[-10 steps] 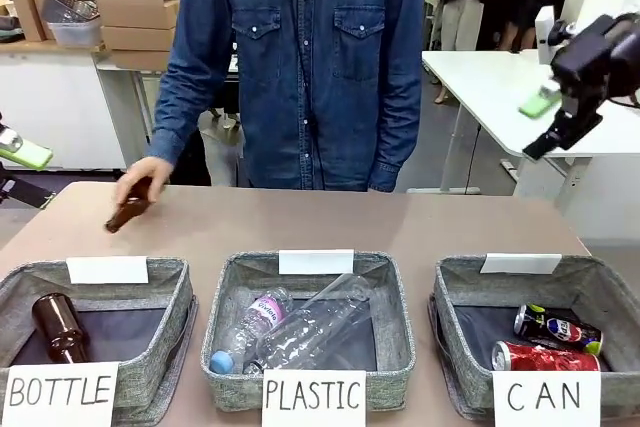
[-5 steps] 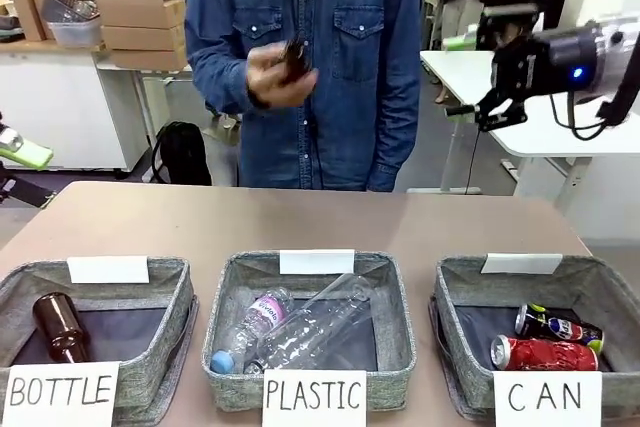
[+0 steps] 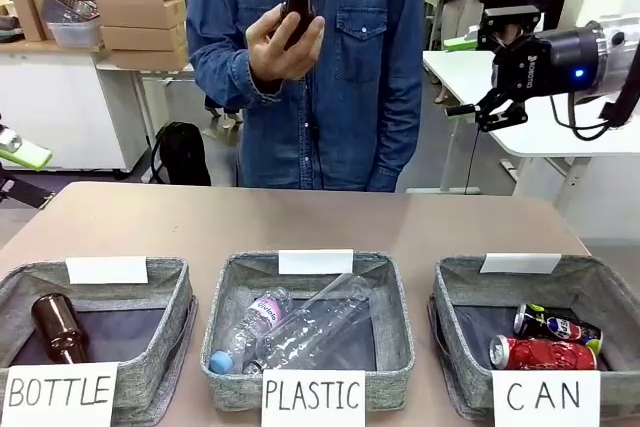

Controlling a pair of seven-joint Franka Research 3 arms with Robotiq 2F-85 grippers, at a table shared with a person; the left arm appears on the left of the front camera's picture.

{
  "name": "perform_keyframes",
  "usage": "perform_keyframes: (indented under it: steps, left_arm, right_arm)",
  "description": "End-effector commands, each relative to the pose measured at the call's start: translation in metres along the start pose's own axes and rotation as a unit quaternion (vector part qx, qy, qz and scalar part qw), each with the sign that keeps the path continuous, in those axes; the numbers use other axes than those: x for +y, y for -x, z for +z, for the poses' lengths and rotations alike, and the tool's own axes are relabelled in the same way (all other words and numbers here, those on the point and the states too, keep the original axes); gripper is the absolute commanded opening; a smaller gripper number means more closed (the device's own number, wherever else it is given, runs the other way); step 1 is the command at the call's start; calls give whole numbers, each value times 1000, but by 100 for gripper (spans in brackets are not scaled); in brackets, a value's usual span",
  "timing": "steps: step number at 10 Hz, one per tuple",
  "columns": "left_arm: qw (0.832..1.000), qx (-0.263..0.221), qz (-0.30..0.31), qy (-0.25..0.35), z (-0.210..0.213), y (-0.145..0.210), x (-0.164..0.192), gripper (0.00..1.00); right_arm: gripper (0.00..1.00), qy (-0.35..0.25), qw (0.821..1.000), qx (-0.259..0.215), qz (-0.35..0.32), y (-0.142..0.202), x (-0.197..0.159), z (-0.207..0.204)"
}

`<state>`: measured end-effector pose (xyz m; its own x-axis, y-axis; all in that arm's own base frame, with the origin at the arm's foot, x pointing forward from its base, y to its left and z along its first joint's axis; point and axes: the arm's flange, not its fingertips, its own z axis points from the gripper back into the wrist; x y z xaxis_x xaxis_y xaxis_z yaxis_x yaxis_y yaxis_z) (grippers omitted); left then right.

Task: Sort the can waste into the basket.
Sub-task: Pick up the can waste from the table and place it in the right Fabric basket.

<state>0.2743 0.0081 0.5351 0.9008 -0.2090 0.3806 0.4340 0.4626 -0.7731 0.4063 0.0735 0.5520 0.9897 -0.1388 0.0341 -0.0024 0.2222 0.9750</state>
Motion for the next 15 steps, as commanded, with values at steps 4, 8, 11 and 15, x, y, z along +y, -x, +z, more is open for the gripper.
perform_keyframes:
  steps: [4,8,11,15]
  left_arm:
    - [1000,3,-10,0,2,1,1,100]
    - [1000,3,-10,0,2,1,1,100]
    - [1000,3,-10,0,2,1,1,100]
    - [1000,3,-10,0,2,1,1,100]
  right_arm:
    - [100,-1,1000,3,-9,-1,5,3]
    - [100,-1,1000,3,-9,-1,5,3]
    - [100,-1,1000,3,-9,-1,5,3]
    - [100,-1,1000,3,-9,-1,5,3]
